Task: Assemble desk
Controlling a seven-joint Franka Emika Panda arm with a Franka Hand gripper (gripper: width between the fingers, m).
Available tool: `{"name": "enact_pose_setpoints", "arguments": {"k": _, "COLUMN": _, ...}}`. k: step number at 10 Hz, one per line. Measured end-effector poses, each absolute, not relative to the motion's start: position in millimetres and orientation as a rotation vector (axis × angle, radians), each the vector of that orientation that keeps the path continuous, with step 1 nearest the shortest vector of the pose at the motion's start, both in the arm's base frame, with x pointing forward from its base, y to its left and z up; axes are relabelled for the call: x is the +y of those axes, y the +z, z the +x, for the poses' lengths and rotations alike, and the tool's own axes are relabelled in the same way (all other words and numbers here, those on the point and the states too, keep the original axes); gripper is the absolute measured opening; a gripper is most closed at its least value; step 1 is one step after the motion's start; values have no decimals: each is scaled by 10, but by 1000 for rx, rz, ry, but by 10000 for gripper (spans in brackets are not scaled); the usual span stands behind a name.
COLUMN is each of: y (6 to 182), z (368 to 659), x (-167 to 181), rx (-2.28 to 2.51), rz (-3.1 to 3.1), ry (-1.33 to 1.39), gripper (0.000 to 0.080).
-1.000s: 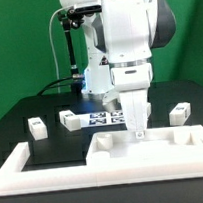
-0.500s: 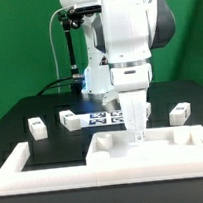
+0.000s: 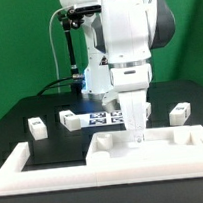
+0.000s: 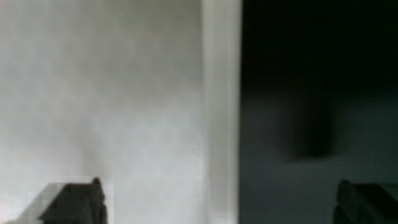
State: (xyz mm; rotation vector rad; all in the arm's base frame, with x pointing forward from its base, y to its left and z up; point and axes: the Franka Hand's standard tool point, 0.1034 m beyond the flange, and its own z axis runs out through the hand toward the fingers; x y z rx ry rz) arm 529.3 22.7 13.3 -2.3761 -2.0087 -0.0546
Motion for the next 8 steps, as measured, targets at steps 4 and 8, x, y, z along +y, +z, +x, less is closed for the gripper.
{"name": "enact_pose_setpoints", "arguments": {"k": 4, "y": 138, "z": 5292, "x": 229, "rx": -1999, "rz": -2383, "ry": -52, "gripper": 649}}
{"name": "enact_pose_setpoints", "arguments": {"k": 8, "y": 523, "z": 5170, "x": 445, "rx": -1734, "rz": -2586, "ry": 1, "gripper": 649}}
